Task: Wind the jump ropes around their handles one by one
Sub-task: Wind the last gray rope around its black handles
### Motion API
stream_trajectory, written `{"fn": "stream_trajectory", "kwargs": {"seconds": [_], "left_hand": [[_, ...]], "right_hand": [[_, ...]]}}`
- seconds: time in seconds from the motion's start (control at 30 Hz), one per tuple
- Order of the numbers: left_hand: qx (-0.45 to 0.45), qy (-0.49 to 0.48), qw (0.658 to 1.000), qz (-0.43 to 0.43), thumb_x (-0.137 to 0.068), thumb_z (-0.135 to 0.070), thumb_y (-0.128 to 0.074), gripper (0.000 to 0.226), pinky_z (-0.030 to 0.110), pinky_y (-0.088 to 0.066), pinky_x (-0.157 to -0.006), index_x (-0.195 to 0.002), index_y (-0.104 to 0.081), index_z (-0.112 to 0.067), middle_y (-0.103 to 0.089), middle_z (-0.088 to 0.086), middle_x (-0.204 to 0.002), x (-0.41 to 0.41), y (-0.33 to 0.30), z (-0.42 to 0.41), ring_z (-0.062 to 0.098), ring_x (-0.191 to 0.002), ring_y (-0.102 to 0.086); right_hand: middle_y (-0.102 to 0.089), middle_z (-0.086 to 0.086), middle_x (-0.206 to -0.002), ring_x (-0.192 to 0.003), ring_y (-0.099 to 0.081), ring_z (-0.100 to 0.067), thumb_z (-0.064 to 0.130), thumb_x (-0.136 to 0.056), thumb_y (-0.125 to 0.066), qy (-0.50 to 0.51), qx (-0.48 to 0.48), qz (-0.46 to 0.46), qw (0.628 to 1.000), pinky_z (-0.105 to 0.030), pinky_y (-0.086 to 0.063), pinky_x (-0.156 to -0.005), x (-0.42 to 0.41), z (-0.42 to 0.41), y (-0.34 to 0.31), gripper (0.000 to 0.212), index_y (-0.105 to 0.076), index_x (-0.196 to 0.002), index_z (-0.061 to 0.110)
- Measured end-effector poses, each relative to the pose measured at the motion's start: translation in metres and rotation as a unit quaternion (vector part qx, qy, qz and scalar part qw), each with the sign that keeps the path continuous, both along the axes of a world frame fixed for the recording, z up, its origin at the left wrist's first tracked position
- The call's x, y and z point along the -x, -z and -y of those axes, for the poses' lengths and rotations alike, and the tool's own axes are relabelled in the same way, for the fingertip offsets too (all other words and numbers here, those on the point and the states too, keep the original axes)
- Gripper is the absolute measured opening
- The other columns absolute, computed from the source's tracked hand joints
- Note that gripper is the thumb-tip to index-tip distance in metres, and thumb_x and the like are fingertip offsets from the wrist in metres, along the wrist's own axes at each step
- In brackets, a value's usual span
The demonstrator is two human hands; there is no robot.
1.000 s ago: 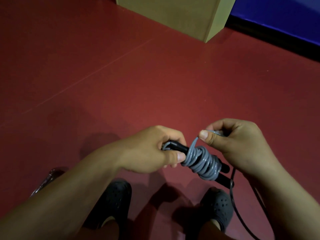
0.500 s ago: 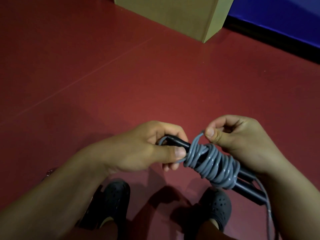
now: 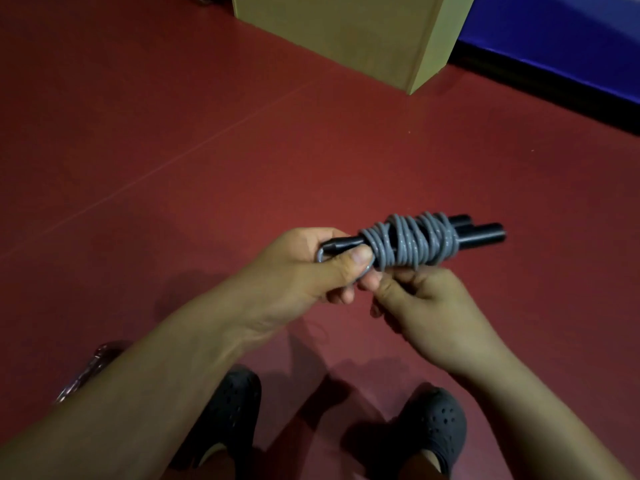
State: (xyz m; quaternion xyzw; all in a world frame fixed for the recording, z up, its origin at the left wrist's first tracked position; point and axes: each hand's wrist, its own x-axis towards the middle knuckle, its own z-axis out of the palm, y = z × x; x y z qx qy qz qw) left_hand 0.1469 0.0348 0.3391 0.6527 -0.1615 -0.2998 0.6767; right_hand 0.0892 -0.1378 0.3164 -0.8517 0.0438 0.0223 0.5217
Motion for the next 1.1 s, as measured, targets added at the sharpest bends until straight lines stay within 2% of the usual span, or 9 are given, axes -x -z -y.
{"fn": "stream_trajectory", "kwargs": {"seconds": [0.07,0.13,0.23,0.33,0.5,0.67,0.8,0.9,1.1], "left_hand": [[-0.055,-0.056,0.996,0.028,-0.096,-0.018,-0.059,0.015,0.011,-0.043,-0.056,-0.085,-0.063,-0.008,-0.070,-0.007,-0.067,-0.002,0.005,0.002,0.001,-0.054,-0.053],[-0.114,-0.103,0.987,0.047,-0.097,-0.019,-0.059,0.016,0.009,-0.041,-0.054,-0.086,-0.064,-0.009,-0.068,-0.010,-0.060,-0.005,0.011,0.002,-0.001,-0.051,-0.052],[-0.177,-0.146,0.972,0.057,-0.096,-0.027,-0.061,0.019,0.021,-0.046,-0.059,-0.086,-0.066,-0.012,-0.071,-0.005,-0.064,-0.010,0.024,0.002,0.004,-0.052,-0.054],[-0.229,-0.153,0.957,0.092,-0.093,-0.034,-0.063,0.022,0.034,-0.048,-0.063,-0.080,-0.065,-0.017,-0.070,-0.004,-0.061,-0.013,0.033,0.002,0.010,-0.053,-0.056],[-0.269,-0.148,0.944,0.120,-0.089,-0.030,-0.068,0.021,0.027,-0.043,-0.056,-0.074,-0.064,-0.016,-0.068,-0.003,-0.058,-0.013,0.032,0.000,0.007,-0.050,-0.056],[-0.313,-0.162,0.925,0.142,-0.083,-0.029,-0.074,0.023,0.029,-0.036,-0.053,-0.073,-0.062,-0.012,-0.064,0.005,-0.063,-0.014,0.034,-0.004,0.014,-0.050,-0.046],[-0.308,-0.146,0.929,0.146,-0.083,-0.025,-0.074,0.023,0.023,-0.030,-0.045,-0.069,-0.059,-0.015,-0.048,-0.008,-0.052,-0.015,0.033,-0.006,0.004,-0.040,-0.036],[-0.299,-0.092,0.938,0.148,-0.087,-0.025,-0.071,0.020,0.021,-0.029,-0.045,-0.075,-0.063,-0.012,-0.047,-0.006,-0.055,-0.013,0.034,-0.004,0.006,-0.045,-0.036],[-0.306,-0.002,0.933,0.190,-0.092,-0.028,-0.062,0.015,0.029,-0.035,-0.055,-0.079,-0.064,-0.020,-0.050,-0.007,-0.061,-0.009,0.031,-0.001,0.010,-0.055,-0.042]], "right_hand": [[-0.061,0.005,-0.057,-0.048,-0.048,-0.004,0.034,-0.094,-0.060,-0.043,0.077,-0.006,0.996,-0.020,-0.037,-0.051,0.000,-0.003,0.004,0.023,-0.065,-0.075,0.023],[-0.062,0.000,-0.064,-0.054,-0.051,-0.012,0.032,-0.094,-0.061,-0.074,0.136,0.002,0.988,-0.026,-0.039,-0.054,0.003,-0.009,0.004,0.012,-0.063,-0.083,0.027],[-0.053,0.005,-0.058,-0.053,-0.049,-0.014,0.030,-0.095,-0.058,-0.081,0.156,0.011,0.984,-0.023,-0.033,-0.051,0.004,-0.016,0.002,0.020,-0.056,-0.077,0.021],[-0.048,0.006,-0.056,-0.055,-0.043,-0.014,0.033,-0.094,-0.058,-0.062,0.180,0.031,0.981,-0.024,-0.032,-0.052,0.002,-0.014,0.002,0.026,-0.057,-0.074,0.017],[-0.053,0.015,-0.056,-0.056,-0.047,-0.009,0.039,-0.089,-0.062,-0.020,0.194,0.042,0.980,-0.021,-0.035,-0.054,0.003,-0.010,-0.002,0.025,-0.062,-0.071,0.021],[-0.057,0.008,-0.054,-0.059,-0.051,-0.012,0.049,-0.082,-0.068,0.061,0.198,0.050,0.977,-0.025,-0.037,-0.054,0.005,-0.004,-0.006,0.032,-0.063,-0.065,0.021],[-0.056,0.018,-0.055,-0.054,-0.050,-0.005,0.046,-0.082,-0.071,0.097,0.179,0.050,0.978,-0.018,-0.034,-0.047,0.003,0.000,-0.008,0.032,-0.059,-0.058,0.028],[-0.060,0.026,-0.058,-0.059,-0.056,0.002,0.041,-0.083,-0.071,0.108,0.166,0.056,0.979,-0.012,-0.035,-0.049,0.002,0.003,-0.009,0.025,-0.064,-0.062,0.029],[-0.066,0.017,-0.063,-0.056,-0.058,-0.001,0.038,-0.078,-0.076,0.131,0.126,0.048,0.982,-0.016,-0.040,-0.048,-0.001,0.015,-0.010,0.018,-0.068,-0.069,0.025]]}}
